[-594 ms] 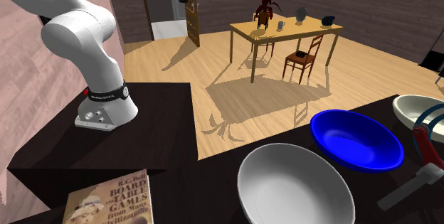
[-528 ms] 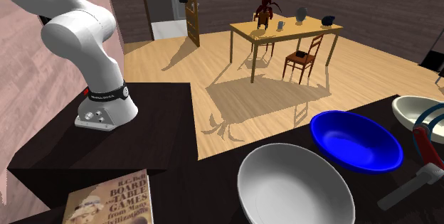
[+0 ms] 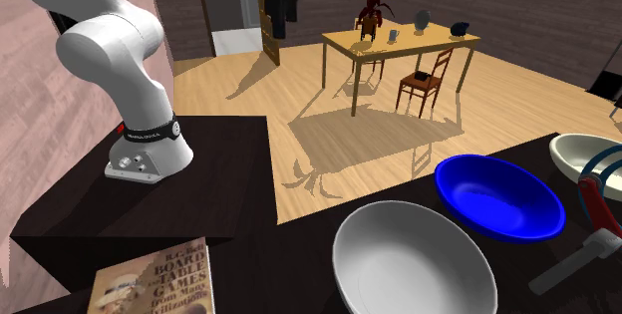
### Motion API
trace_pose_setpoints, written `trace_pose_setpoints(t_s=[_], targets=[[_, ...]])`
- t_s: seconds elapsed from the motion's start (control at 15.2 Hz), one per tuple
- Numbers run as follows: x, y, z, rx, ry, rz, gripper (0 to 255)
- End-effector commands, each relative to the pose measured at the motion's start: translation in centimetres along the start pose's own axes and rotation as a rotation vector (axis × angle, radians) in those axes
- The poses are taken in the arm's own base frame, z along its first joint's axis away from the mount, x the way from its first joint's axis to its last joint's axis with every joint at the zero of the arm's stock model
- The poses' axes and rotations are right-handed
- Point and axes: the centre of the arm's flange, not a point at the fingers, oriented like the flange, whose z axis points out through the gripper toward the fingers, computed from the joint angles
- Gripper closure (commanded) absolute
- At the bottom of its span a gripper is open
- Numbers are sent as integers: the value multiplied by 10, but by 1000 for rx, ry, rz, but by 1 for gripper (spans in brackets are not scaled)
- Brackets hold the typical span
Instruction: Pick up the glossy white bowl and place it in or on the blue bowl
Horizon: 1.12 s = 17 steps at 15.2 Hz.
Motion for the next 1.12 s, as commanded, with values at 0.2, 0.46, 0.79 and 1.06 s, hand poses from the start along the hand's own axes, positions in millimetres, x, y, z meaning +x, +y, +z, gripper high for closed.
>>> trace_pose_setpoints(t_s=[0.2, 0.46, 0.79, 1.06], targets=[[38, 38, 30, -53, 1, -17, 0], [70, 68, 51, -95, 0, -29, 0], [110, 105, 76, -148, 0, -45, 0], [143, 136, 95, -190, 0, -58, 0]])
